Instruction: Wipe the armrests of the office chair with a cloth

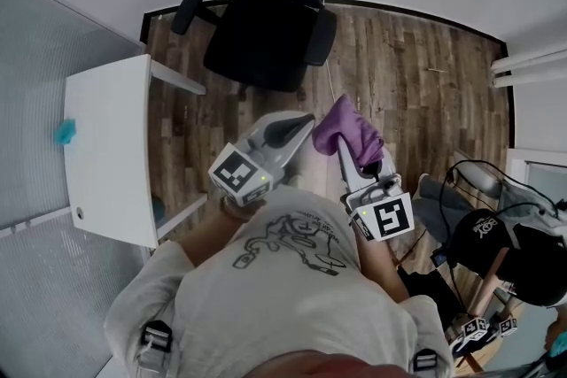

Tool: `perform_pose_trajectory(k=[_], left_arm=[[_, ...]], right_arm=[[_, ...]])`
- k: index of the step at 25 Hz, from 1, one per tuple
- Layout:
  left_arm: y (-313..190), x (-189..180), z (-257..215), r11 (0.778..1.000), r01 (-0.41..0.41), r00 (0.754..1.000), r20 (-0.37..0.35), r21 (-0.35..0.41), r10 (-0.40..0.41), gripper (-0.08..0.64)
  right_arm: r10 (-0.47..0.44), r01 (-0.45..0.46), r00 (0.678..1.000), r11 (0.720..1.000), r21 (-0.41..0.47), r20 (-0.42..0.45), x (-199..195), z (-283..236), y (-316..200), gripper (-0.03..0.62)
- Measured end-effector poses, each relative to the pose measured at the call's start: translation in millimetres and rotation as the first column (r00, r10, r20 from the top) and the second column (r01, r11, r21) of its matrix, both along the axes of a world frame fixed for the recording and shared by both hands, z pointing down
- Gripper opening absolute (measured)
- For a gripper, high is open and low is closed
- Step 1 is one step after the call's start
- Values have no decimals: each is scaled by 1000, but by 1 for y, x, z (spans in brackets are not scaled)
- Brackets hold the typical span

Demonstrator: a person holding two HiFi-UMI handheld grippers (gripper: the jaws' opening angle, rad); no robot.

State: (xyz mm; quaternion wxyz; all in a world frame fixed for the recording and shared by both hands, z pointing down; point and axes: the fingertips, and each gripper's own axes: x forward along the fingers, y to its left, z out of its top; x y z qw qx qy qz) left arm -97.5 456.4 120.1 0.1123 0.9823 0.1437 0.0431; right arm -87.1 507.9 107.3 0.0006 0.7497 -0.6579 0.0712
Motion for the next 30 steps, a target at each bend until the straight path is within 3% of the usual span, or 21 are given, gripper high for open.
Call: perform_pose_trajectory(k=[18, 30], left_arm=[[-173, 146, -5, 997, -72, 997, 29, -7, 72, 0], [-240, 210, 1, 994, -104, 994, 36, -20, 104, 0]], right_arm=[[35, -35, 999, 999, -34, 18, 144, -6, -183, 28], [57, -56, 998, 997, -44, 20, 208, -2, -253, 28]])
